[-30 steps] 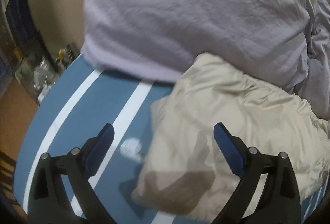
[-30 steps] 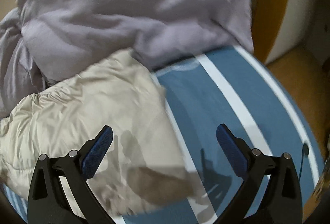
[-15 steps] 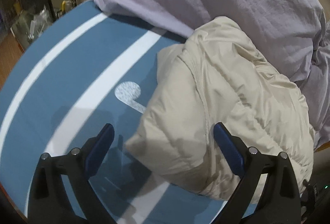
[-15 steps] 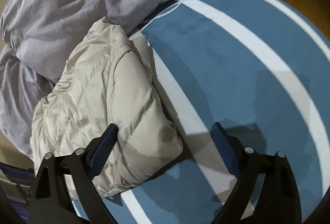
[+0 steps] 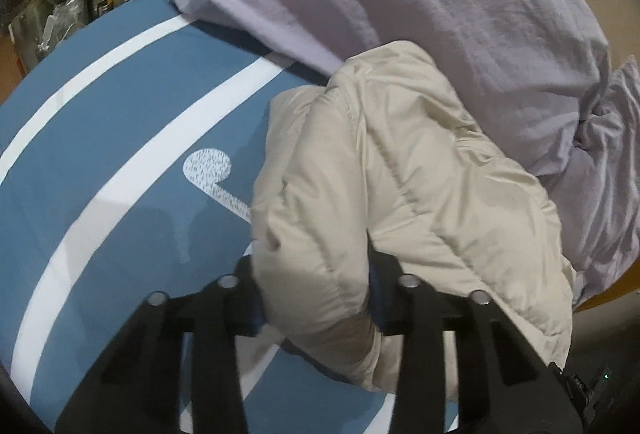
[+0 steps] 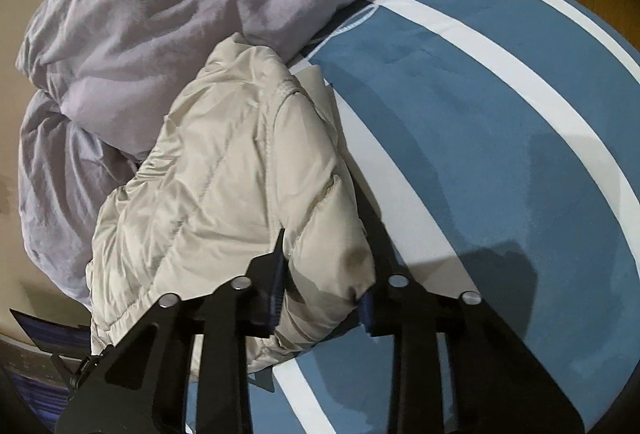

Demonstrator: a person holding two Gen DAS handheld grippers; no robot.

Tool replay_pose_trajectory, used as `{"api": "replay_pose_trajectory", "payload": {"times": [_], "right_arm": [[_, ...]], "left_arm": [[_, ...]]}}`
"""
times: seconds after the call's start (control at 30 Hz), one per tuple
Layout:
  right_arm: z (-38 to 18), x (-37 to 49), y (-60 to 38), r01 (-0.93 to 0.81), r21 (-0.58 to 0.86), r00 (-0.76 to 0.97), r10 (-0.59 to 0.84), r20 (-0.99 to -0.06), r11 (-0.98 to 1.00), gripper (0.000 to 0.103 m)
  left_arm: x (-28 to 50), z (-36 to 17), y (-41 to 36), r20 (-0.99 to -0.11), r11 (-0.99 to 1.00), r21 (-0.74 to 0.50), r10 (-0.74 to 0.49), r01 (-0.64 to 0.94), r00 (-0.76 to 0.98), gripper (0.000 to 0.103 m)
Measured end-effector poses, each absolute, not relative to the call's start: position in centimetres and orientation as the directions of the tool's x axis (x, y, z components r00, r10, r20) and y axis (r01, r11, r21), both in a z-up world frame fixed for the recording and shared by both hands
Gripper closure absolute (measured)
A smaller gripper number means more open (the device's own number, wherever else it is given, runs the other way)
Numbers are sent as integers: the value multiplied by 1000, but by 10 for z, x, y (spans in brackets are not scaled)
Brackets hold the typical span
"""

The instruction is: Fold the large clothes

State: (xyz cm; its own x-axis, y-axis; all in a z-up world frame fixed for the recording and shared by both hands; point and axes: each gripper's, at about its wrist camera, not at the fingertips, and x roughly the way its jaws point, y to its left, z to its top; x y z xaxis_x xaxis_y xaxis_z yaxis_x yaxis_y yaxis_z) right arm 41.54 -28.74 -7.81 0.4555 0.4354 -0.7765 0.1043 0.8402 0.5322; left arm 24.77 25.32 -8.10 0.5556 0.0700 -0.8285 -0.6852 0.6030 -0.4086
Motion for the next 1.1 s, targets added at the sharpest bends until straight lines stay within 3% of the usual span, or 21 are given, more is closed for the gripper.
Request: {"api": "replay_pose_trajectory", "payload": {"times": [0.13,0.63,0.8,0.93,1.0,1.1], "right_arm": [[-69,403,-285,77,531,466,441,-768,844,78],[-69,299,-263,-19,541,416,498,-761,841,78],[-68,282,-251,-58,485,418,463,-782,873,77],[-58,281,-242,-67,387,443,375,-814,920,65],[-52,280,-239,-79,321,468,320,-824,944,51],[-35,279,-238,-93,225,542,239,-806,970,44]], "left_arm": [[237,-66,252,-816,630,-403,80,-664,572,73],[115,-55,282,-810,630,-412,79,-658,582,73],[94,-57,287,-819,640,-394,81,-660,568,71],[93,-59,285,-831,636,-366,105,-679,546,61],[93,-60,285,-835,631,-359,112,-687,539,58],[92,-62,287,-843,614,-352,120,-707,524,45]]}}
